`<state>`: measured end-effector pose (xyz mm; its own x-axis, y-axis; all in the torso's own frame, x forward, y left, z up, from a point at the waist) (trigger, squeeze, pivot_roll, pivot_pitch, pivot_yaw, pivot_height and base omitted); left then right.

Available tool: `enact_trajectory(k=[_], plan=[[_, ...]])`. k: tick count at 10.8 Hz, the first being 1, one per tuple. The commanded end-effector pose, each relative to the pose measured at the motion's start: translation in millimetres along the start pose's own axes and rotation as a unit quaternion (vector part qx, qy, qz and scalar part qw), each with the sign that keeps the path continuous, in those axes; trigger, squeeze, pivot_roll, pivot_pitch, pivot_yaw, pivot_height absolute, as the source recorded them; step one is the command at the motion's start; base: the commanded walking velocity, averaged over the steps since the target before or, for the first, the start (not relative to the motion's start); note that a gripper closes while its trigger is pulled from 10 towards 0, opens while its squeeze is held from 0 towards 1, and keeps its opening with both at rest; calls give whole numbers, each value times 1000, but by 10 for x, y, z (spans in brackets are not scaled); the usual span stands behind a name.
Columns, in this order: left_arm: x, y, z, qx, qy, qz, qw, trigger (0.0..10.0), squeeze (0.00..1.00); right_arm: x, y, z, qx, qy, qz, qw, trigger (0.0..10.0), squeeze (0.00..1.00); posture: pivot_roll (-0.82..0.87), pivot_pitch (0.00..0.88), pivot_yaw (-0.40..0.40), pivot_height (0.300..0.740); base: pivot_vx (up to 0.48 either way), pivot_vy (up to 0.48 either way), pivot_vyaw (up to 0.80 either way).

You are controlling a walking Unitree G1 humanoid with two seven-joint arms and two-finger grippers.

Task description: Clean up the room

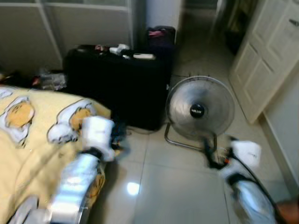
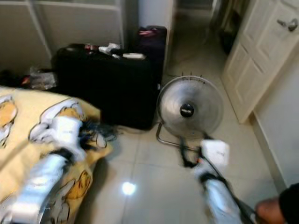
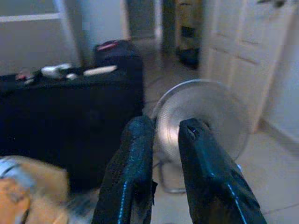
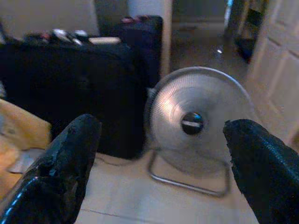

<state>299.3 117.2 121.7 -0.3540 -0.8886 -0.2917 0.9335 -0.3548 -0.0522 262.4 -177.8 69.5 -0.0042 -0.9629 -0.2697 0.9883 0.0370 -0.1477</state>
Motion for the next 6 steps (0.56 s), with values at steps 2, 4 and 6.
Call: enact_trajectory(k=[2, 4, 6], plan=[[-110, -26, -1, -1, 8, 15, 1000, 10000, 0, -96, 29, 54, 13, 7, 14, 1000, 10000, 0, -18, 0, -8, 740, 356, 0, -400], [-98, -22, 4, 1, 9, 13, 1000, 10000, 0, -80, 31, 49, 13, 4, 13, 1000, 10000, 0, -19, 0, -8, 740, 388, 0, 0], [-100, -17, 9, 2, 9, 13, 1000, 10000, 0, -76, 24, 38, 12, 4, 12, 1000, 10000, 0, -21, 0, -8, 740, 392, 0, 0]])
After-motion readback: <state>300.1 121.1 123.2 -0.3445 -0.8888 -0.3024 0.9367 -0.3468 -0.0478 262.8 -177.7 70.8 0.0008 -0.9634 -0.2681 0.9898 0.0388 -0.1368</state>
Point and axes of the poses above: a point about 5 cm out from each wrist's last joint towards the gripper, its own y axis pointing out of the wrist towards the gripper, its own z axis along the axis of the wrist's last joint, x = y × z, the point moved 6 cm from there along y, pointing out of the wrist towards the gripper, and after that the axes turned 13 degrees about y, right-handed, at the moved point
